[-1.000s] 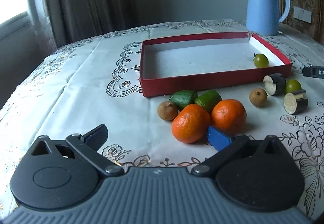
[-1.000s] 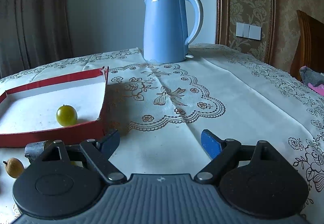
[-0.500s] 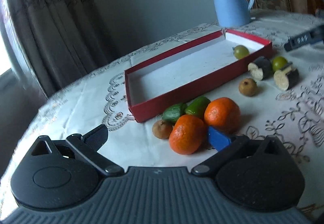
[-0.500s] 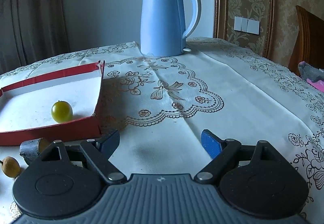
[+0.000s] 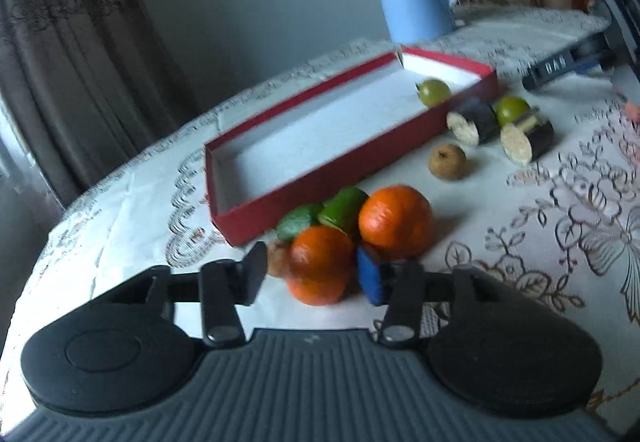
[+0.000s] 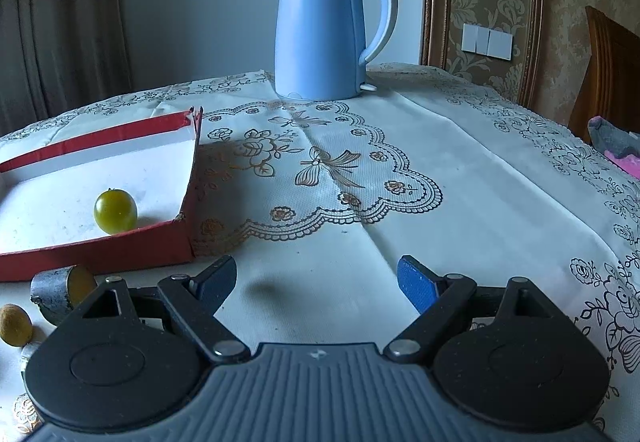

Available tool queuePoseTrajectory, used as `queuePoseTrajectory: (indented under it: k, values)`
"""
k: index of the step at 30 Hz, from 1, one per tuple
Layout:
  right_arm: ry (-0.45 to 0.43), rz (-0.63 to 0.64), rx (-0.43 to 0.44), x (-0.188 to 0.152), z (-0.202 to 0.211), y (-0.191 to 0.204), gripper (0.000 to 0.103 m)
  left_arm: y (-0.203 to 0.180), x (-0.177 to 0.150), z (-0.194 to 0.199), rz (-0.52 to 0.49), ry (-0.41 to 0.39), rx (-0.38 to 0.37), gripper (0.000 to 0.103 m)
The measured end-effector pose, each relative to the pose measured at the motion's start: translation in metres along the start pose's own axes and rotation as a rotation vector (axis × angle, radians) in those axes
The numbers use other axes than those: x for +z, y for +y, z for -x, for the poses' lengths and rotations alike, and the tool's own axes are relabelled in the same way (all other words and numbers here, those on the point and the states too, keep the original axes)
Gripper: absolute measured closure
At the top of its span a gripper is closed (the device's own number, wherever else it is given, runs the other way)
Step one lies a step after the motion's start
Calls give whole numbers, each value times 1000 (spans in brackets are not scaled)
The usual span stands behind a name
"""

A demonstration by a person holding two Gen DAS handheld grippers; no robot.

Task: Organize fruits
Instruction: 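Reach the left tool to a mandarin orange and close on it, then lift the mandarin into the red tray and open the left gripper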

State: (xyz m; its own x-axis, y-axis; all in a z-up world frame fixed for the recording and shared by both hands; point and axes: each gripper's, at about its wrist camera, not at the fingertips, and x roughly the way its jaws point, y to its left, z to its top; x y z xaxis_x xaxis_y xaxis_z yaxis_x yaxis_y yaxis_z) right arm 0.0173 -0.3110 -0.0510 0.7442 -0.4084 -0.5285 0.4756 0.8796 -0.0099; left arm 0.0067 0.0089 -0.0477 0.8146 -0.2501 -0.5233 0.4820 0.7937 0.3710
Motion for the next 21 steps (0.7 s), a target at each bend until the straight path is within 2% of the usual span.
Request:
queuePoseTrajectory:
  k: [3,15,21]
  values:
    - [0,0,-1,0,0,0,15,-4,-3,-5,9,18,-4,69]
    - [7,-5,1,0,-1,-1,15,4,-1,-2,103,17,-21,70]
    - [17,-9,2,0,-2,-2,15,15,12,10,162,-25,-50,70]
